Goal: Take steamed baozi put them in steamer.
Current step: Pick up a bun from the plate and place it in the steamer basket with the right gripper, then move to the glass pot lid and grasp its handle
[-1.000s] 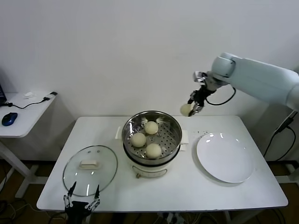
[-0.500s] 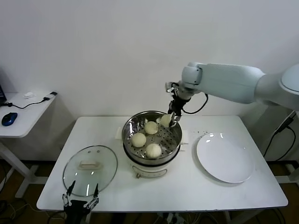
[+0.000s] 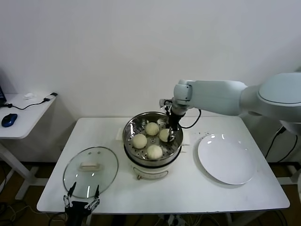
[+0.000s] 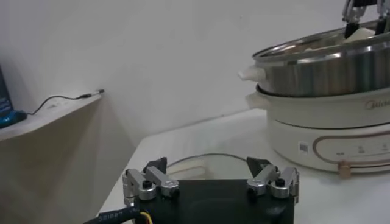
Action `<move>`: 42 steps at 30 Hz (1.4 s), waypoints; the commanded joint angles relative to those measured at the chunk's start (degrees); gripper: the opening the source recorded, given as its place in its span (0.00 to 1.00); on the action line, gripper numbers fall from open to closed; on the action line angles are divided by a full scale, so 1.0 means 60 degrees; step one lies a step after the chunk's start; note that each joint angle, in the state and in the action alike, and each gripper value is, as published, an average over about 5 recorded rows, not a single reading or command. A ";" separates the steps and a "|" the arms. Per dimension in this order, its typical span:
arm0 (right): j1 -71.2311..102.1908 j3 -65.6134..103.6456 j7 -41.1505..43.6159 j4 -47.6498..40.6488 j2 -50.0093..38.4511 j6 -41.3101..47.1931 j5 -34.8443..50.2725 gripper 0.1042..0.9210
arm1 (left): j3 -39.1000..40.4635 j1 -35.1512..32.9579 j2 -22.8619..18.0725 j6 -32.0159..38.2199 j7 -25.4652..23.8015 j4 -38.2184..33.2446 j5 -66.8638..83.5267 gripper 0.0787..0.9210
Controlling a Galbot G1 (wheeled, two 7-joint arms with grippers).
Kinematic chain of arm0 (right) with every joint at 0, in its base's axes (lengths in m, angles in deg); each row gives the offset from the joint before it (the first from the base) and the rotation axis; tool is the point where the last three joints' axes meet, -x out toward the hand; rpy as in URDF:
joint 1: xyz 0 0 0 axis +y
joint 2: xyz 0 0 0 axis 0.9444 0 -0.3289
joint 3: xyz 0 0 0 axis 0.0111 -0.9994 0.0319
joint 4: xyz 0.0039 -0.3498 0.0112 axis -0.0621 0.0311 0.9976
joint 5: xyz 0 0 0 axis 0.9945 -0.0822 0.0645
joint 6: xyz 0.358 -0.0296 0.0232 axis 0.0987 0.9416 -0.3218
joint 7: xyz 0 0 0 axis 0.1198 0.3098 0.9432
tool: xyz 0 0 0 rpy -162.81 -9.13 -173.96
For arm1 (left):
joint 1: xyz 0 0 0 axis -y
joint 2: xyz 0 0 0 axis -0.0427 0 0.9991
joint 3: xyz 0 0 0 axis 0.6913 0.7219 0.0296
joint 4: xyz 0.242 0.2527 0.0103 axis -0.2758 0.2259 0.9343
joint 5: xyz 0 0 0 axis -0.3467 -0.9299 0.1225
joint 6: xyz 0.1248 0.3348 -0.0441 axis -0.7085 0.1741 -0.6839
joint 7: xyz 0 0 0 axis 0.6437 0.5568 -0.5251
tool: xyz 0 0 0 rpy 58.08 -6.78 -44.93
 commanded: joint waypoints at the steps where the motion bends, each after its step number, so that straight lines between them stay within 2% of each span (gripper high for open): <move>1: 0.0276 -0.0059 -0.0277 -0.0091 0.0202 0.0170 -0.0132 0.60 | -0.0029 0.0020 0.0023 0.0003 0.0010 0.0048 0.0022 0.88; 4: 0.0243 0.0010 -0.0275 -0.0049 0.0188 0.0247 -0.0103 0.64 | -0.0047 0.0004 0.0043 0.0019 0.0012 0.0049 0.0033 0.88; 9: 0.0129 0.0132 -0.0189 -0.0022 0.0096 0.0247 -0.0080 0.80 | -0.0079 -0.0016 0.0079 0.0027 0.0016 0.0028 0.0054 0.88; 12: -0.0039 0.0205 -0.0114 0.0067 -0.0049 0.0214 -0.0029 0.86 | -0.0091 -0.0027 0.0087 0.0036 0.0017 0.0021 0.0054 0.88; 19: -0.0816 0.0449 0.0215 0.0504 -0.0988 -0.0277 0.0163 0.88 | -0.0108 -0.0052 0.0072 0.0056 0.0027 -0.0016 0.0041 0.88; 25: -0.1389 0.0824 0.0241 0.0866 -0.2471 -0.1518 0.0629 0.88 | -0.0165 -0.0012 0.0069 0.0013 0.0016 -0.0149 -0.0029 0.88; 33: -0.0361 0.2660 -0.2401 0.2065 -0.5134 -0.3341 0.0943 0.88 | -0.0352 -0.0034 0.0054 -0.0065 0.0019 -0.0288 -0.0111 0.88; 37: 0.1546 0.4471 -0.4417 0.2722 -0.6464 -0.3897 0.0787 0.88 | -0.0387 -0.0008 0.0029 -0.0070 0.0037 -0.0312 -0.0339 0.88; 42: 0.4448 0.7386 -0.6123 0.3351 -0.7497 -0.4351 0.0304 0.88 | -0.0384 0.0073 -0.0029 -0.0237 0.0042 -0.0498 -0.0556 0.88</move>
